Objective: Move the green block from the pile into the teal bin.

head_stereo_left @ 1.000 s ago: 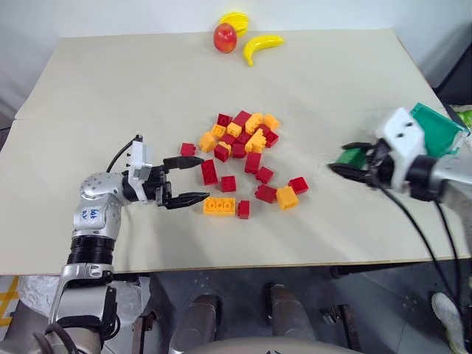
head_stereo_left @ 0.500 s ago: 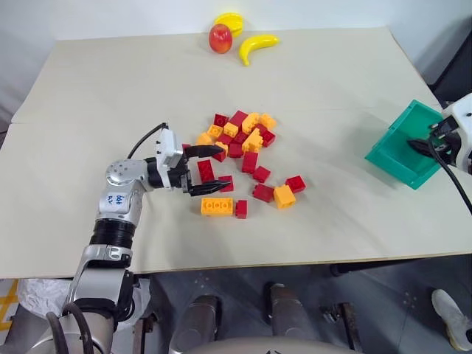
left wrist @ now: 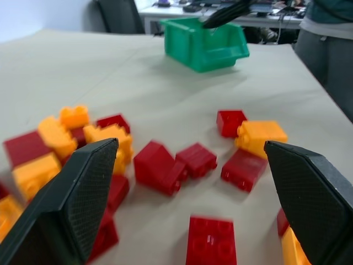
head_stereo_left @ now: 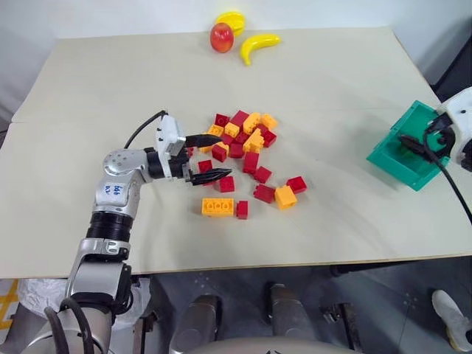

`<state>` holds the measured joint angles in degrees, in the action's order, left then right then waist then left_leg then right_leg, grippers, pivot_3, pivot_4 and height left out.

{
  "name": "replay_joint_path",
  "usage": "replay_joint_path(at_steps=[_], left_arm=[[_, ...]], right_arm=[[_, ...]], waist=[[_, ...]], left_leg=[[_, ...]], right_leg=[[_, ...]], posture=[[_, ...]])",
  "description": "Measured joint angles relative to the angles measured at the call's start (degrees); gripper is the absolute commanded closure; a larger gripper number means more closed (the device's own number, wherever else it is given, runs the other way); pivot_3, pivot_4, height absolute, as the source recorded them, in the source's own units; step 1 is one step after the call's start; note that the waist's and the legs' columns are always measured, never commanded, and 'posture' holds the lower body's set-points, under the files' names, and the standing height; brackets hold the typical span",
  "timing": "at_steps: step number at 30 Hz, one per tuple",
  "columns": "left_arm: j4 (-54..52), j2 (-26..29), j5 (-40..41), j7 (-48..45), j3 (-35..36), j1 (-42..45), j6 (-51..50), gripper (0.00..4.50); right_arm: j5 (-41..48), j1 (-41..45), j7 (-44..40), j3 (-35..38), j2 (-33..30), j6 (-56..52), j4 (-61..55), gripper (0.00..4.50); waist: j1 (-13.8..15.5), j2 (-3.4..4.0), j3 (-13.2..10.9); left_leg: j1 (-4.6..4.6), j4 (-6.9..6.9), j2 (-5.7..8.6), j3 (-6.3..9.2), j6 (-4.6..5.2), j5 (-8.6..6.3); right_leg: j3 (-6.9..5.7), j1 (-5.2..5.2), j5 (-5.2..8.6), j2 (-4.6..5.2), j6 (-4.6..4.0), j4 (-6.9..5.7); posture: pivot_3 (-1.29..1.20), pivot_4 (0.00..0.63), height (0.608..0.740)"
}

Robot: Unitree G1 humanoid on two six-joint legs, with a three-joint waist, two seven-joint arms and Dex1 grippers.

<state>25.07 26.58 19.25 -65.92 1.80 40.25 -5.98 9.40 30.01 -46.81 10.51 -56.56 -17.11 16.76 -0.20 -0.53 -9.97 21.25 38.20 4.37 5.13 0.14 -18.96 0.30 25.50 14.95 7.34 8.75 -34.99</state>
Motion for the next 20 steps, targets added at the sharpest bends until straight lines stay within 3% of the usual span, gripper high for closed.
replay_joint_path(at_steps=[4, 11, 15, 20], left_arm=[[-0.7, 3.21, 1.01, 0.73, 1.8, -2.3, -3.72, 0.0], [-1.02, 9.61, 1.89, -2.83, 4.51, -7.69, -2.59, 0.0], [1.92, 10.74, 1.38, -3.09, 5.96, -9.7, 1.42, 0.0], [2.58, 12.27, 1.06, -3.18, 6.9, -11.07, 3.19, 0.0]], right_arm=[[9.88, -12.19, -8.05, 3.63, 0.0, -7.03, -16.59, 0.01], [15.8, -25.02, -19.85, 5.96, 0.48, -2.68, -20.87, 0.01], [14.57, -25.36, -24.16, 4.17, 1.48, 4.54, -17.78, 0.01], [13.83, -22.67, -23.26, 2.29, 4.63, 7.17, -15.94, 0.01]], waist=[[0.25, 0.0, 0.0], [0.33, 0.0, 0.0], [0.22, 0.0, 0.0], [0.15, 0.0, 0.0]], left_leg=[[0.02, 0.06, 0.0, 0.09, 0.0, -0.01], [-0.02, 0.1, 0.04, 0.06, 0.04, -0.03], [-0.07, 0.14, 0.04, 0.02, 0.04, -0.02], [-0.08, 0.14, 0.0, 0.03, 0.01, -0.01]], right_leg=[[-0.04, -0.04, 0.0, -0.01, 0.0, -0.03], [0.0, -0.08, -0.04, 0.02, 0.05, -0.01], [0.02, -0.1, -0.04, 0.02, 0.04, 0.04], [0.02, -0.07, -0.05, 0.01, 0.01, 0.01]], posture=[[0.0, 0.15, 0.74], [0.0, 0.15, 0.74], [0.0, 0.15, 0.74], [0.0, 0.15, 0.74]])
